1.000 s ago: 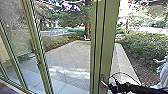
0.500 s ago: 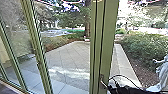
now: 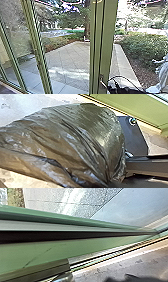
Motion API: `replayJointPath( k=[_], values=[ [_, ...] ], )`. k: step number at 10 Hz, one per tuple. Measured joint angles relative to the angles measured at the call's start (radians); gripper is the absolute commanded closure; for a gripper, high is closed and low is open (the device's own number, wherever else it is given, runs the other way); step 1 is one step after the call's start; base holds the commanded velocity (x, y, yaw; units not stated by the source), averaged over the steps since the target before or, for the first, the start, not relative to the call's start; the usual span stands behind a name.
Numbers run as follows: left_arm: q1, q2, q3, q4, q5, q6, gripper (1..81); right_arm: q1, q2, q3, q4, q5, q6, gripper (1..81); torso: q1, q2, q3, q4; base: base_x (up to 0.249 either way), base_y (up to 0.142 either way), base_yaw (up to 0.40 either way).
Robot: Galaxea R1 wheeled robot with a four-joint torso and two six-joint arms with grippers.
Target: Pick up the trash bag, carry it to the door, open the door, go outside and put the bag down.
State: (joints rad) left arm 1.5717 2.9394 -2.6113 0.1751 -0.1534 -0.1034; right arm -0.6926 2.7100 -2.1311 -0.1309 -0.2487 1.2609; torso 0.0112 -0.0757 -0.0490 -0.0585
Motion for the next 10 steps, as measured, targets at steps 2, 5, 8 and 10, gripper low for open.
replayJointPath(
  k=[2, 5, 8, 10],
  values=[
    [0.003, 0.000, 0.000, -0.011, 0.000, 0.000, 81.1, -0.013, 0.024, -0.041, -0.002, 0.052, -0.003, 1.0, -0.001, -0.001, 0.000, -0.001, 0.000, 0.000, 0.000],
    [0.003, 0.000, 0.000, -0.014, -0.004, 0.000, 81.1, -0.013, 0.011, -0.023, -0.006, 0.087, -0.001, 1.0, -0.003, -0.002, -0.018, -0.001, 0.000, 0.000, 0.000],
    [-0.002, -0.001, 0.000, -0.014, -0.005, 0.000, 81.1, 0.015, -0.032, 0.044, -0.019, 0.193, -0.016, 1.0, -0.004, -0.002, -0.101, -0.002, 0.000, 0.000, 0.000],
    [-0.006, -0.001, -0.001, -0.014, -0.006, 0.000, 81.1, 0.030, -0.033, 0.045, -0.024, 0.204, -0.016, 1.0, -0.005, -0.002, -0.117, -0.002, 0.046, 0.000, 0.000]
  ],
)
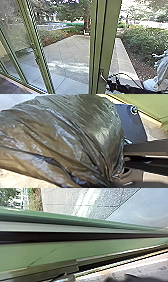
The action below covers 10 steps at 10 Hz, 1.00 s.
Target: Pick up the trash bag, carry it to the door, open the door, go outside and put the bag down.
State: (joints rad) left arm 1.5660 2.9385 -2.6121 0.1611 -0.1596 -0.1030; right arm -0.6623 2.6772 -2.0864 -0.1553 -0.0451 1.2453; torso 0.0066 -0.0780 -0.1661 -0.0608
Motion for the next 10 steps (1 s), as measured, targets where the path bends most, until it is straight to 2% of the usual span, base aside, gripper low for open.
replayJointPath(
  k=[1, 2, 3, 4, 8, 10],
  values=[
    [0.002, 0.000, 0.000, 0.000, 0.001, 0.000, 81.1, 0.005, 0.000, 0.000, -0.001, -0.010, -0.001, 1.0, 0.000, 0.000, 0.000, 0.000, 0.127, 0.000, 0.000],
    [0.015, -0.001, 0.000, 0.000, 0.003, 0.000, 81.1, 0.002, -0.003, 0.004, -0.004, -0.069, -0.009, 1.0, -0.002, -0.002, 0.000, 0.000, 0.135, 0.000, 0.000],
    [0.019, -0.004, 0.000, 0.000, 0.007, 0.000, 81.1, 0.001, -0.034, 0.051, -0.013, -0.093, -0.061, 1.0, -0.003, -0.002, 0.000, -0.001, 0.140, 0.000, 0.000],
    [0.000, -0.007, 0.000, 0.000, 0.004, 0.000, 81.1, 0.000, -0.041, 0.061, -0.019, -0.110, -0.069, 1.0, -0.003, -0.002, 0.000, -0.001, 0.142, 0.000, 0.000],
    [0.002, -0.007, 0.000, 0.000, 0.003, 0.000, 81.1, 0.009, -0.049, 0.031, -0.022, -0.128, -0.054, 1.0, -0.006, -0.004, 0.000, -0.002, 0.134, 0.000, 0.000],
    [-0.005, -0.007, 0.000, 0.000, 0.001, 0.000, 81.1, 0.030, -0.043, -0.010, -0.021, -0.123, -0.021, 1.0, -0.004, -0.003, 0.000, -0.002, 0.000, 0.000, 0.000]
  ],
)
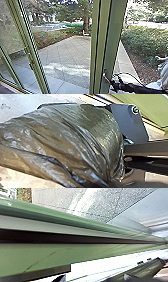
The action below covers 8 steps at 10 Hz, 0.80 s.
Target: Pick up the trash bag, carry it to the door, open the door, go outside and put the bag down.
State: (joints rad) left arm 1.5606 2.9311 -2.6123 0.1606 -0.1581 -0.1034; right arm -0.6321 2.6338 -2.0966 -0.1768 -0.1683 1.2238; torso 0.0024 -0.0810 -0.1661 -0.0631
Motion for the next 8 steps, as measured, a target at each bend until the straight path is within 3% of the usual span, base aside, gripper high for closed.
replayJointPath(
  k=[2, 4, 8],
  values=[
    [0.000, 0.000, 0.000, 0.000, 0.000, 0.000, 81.1, 0.014, 0.024, -0.061, -0.001, 0.041, 0.060, 1.0, 0.002, 0.001, -0.002, 0.000, 0.000, 0.000, 0.000],
    [0.008, 0.000, 0.000, 0.000, 0.001, 0.000, 81.1, 0.024, 0.019, -0.072, 0.000, 0.041, 0.062, 1.0, 0.004, 0.003, -0.003, 0.001, 0.000, 0.000, 0.000],
    [0.009, -0.007, 0.000, 0.000, 0.001, 0.000, 81.1, 0.032, -0.040, 0.005, 0.010, -0.027, -0.013, 1.0, 0.005, 0.004, -0.005, 0.002, 0.000, 0.000, 0.000]
  ],
)
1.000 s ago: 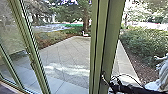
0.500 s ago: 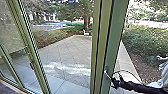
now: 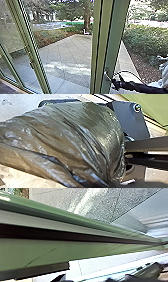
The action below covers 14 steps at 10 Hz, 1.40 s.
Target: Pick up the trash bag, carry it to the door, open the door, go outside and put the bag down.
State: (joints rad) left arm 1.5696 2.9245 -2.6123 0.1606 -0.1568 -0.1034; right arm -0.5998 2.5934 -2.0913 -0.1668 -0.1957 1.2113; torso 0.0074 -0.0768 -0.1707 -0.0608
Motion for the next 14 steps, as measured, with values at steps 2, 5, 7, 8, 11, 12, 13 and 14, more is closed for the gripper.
replayJointPath(
  k=[2, 5, 7, 8, 11, 12, 13, 14],
  values=[
    [0.000, -0.001, 0.000, 0.000, 0.000, 0.000, 81.1, 0.016, -0.028, 0.044, 0.007, -0.056, -0.011, 1.0, 0.000, 0.000, -0.001, 0.001, 0.000, 0.000, 0.000],
    [0.002, -0.001, 0.000, 0.000, 0.000, 0.000, 81.1, 0.009, -0.057, 0.115, -0.004, -0.078, -0.060, 1.0, -0.001, 0.000, -0.001, 0.001, 0.000, 0.000, 0.000],
    [0.002, -0.002, 0.000, 0.000, 0.000, 0.000, 81.1, 0.007, -0.067, 0.140, -0.017, -0.095, -0.089, 1.0, -0.003, 0.000, -0.001, 0.001, 0.000, 0.000, 0.000],
    [0.003, -0.002, 0.000, 0.000, 0.000, 0.000, 81.1, 0.009, -0.071, 0.148, -0.020, -0.102, -0.090, 1.0, -0.003, 0.000, -0.001, 0.001, 0.000, 0.000, 0.000],
    [0.002, -0.002, 0.000, 0.000, 0.001, 0.000, 81.1, 0.029, -0.083, 0.161, -0.023, -0.149, -0.091, 1.0, -0.003, 0.000, -0.002, 0.001, 0.000, 0.000, 0.000],
    [0.002, -0.002, 0.000, 0.000, 0.003, 0.000, 81.1, 0.040, -0.093, 0.172, -0.025, -0.173, -0.090, 1.0, -0.003, 0.001, -0.002, 0.002, 0.000, 0.000, 0.000],
    [0.002, -0.001, 0.000, 0.000, 0.002, 0.000, 81.1, 0.050, -0.099, 0.181, -0.025, -0.195, -0.089, 1.0, -0.002, 0.001, -0.003, 0.002, 0.000, 0.000, 0.000],
    [0.002, -0.001, 0.000, 0.000, 0.003, 0.000, 81.1, 0.060, -0.106, 0.190, -0.024, -0.214, -0.089, 1.0, -0.002, 0.001, -0.003, 0.003, 0.000, 0.000, 0.000]
  ],
)
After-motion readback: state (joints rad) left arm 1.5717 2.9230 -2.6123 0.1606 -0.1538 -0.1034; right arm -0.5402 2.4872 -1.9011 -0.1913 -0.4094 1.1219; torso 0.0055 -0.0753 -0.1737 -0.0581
